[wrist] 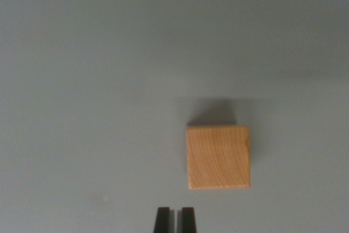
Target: Push wooden cube
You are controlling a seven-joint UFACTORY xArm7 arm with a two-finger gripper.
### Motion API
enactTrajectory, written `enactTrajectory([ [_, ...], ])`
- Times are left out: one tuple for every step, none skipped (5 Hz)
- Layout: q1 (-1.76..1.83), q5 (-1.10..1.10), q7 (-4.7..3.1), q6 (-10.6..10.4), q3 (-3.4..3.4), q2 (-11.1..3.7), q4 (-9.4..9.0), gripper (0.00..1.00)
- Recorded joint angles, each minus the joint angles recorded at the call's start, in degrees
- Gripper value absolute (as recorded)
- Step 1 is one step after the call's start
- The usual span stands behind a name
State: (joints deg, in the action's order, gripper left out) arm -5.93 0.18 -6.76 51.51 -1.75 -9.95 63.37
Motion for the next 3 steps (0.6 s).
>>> enactTrajectory([
  [0.00,0.00,0.00,0.00,0.00,0.00,0.00,0.00],
  [-0.27,-0.17,-0.62,-2.53,-0.23,-0.62,-2.00,0.00],
  [-0.27,-0.17,-0.62,-2.53,-0.23,-0.62,-2.00,0.00],
])
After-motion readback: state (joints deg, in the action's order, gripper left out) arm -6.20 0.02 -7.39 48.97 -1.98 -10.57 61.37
